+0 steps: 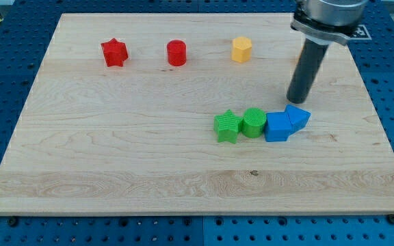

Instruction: Move your hand away from the triangle

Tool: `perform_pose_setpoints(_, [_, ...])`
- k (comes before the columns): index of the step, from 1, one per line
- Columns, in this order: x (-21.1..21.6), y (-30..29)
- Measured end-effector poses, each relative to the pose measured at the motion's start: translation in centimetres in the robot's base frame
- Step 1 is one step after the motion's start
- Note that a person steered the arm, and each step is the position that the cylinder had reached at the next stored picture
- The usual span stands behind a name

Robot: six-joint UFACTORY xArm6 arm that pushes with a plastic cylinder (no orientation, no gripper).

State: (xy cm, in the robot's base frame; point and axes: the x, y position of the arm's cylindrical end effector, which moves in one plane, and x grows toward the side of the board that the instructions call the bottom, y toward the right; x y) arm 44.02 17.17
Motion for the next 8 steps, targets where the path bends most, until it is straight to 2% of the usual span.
perform_pose_setpoints(2, [4.1, 1.0])
perform_pose_setpoints(3, [4.7, 1.4])
perform_pose_setpoints(4, [0.7, 2.5])
perform_pose_setpoints(6, [-0.9, 3.1])
perform_pose_setpoints(7, [-3.6, 1.6])
perform_pose_setpoints(8, [-5.7, -4.8])
